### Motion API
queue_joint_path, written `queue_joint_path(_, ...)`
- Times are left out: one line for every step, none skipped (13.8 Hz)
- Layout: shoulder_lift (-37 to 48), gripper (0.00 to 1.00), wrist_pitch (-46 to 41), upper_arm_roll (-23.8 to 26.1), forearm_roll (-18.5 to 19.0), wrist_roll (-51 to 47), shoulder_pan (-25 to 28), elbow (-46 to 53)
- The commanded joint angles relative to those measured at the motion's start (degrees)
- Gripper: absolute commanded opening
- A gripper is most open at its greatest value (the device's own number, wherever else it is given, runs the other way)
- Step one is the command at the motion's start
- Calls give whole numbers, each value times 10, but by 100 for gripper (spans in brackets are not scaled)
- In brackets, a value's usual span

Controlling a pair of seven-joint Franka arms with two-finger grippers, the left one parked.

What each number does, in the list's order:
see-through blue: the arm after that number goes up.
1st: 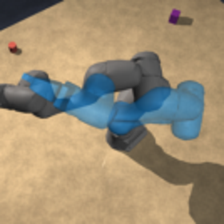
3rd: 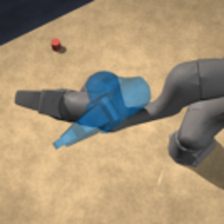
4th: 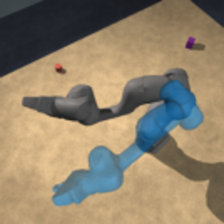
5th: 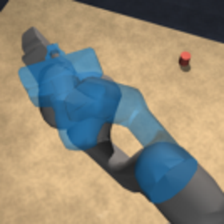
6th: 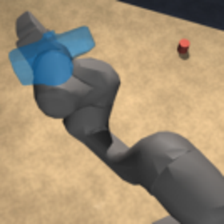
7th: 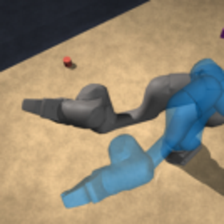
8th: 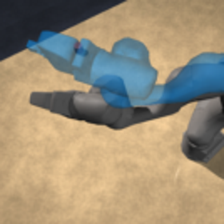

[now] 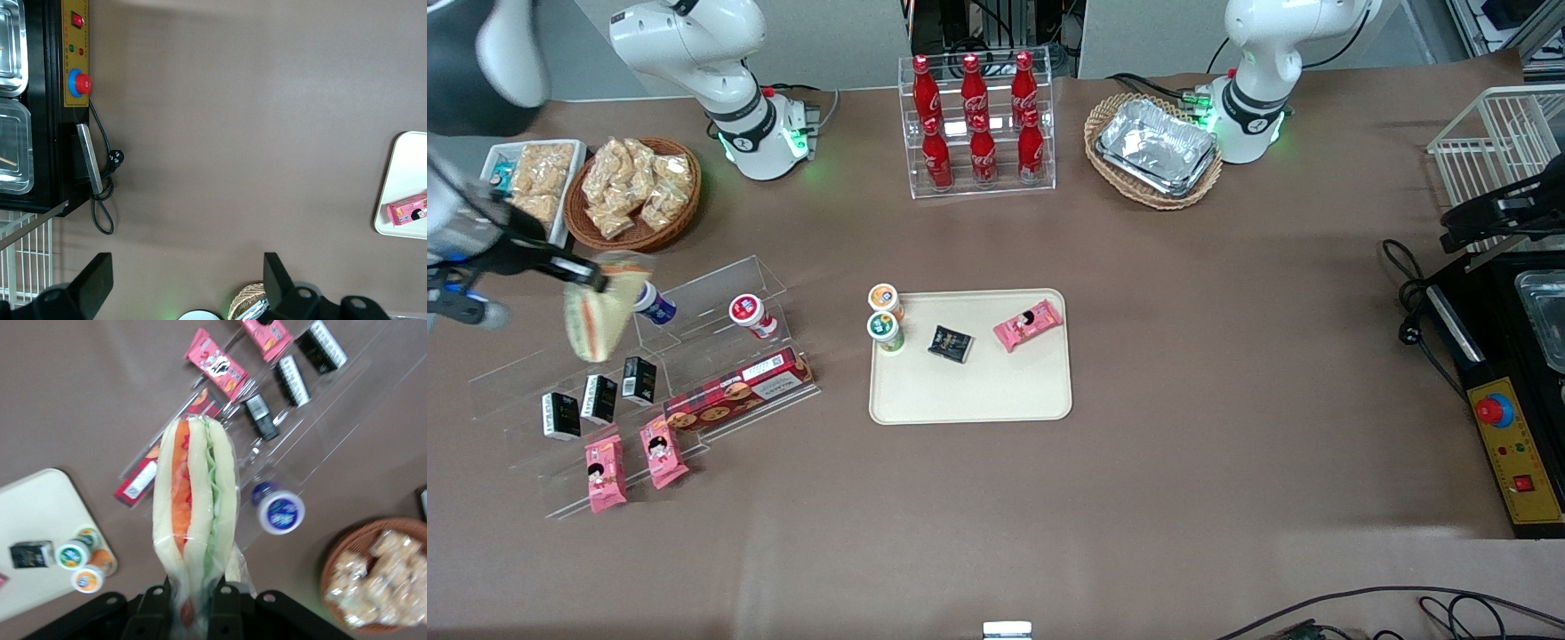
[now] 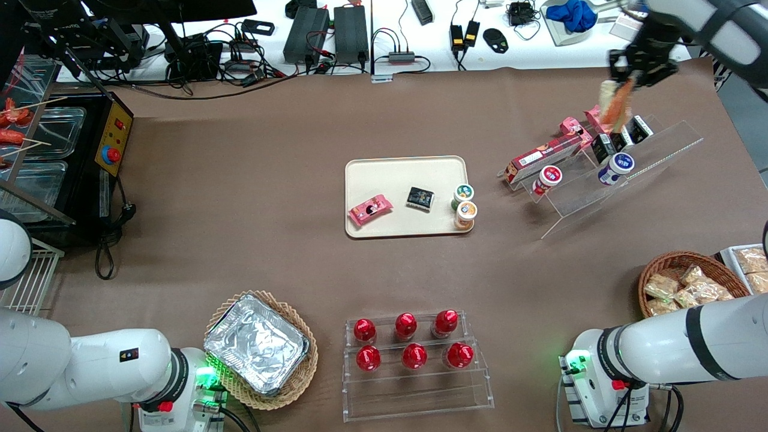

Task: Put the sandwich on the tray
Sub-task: 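Carry the sandwich with the right gripper over to the cream tray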

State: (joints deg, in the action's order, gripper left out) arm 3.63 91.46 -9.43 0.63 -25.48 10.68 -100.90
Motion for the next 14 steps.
queue_joint_path(-44, 0, 6, 37, -6, -238, 53, 28)
queue_joint_path(-56, 0, 26, 43, -7, -316, 73, 28)
queue_joint_path(-68, 0, 40, 43, -8, -381, 92, 28)
queue_joint_path(-78, 0, 63, 44, -31, -441, 103, 28)
queue_joint_path(-87, 0, 88, 43, -62, -504, 108, 28)
queue_joint_path(-98, 0, 104, 44, -72, -550, 114, 28)
queue_joint_path(-107, 0, 116, 43, -73, -582, 133, 28)
queue_joint_path(-118, 0, 129, 43, -73, -615, 148, 28)
queue_joint_path(-130, 0, 146, 43, -73, -654, 156, 32)
queue_joint_path(-146, 0, 168, 43, -73, -695, 164, 37)
queue_joint_path(-162, 0, 192, 43, -73, -737, 173, 43)
queue_joint_path(-173, 0, 208, 43, -72, -777, 184, 49)
queue_joint_path(-181, 0, 217, 43, -70, -803, 193, 50)
queue_joint_path(-194, 0, 227, 43, -70, -822, 199, 57)
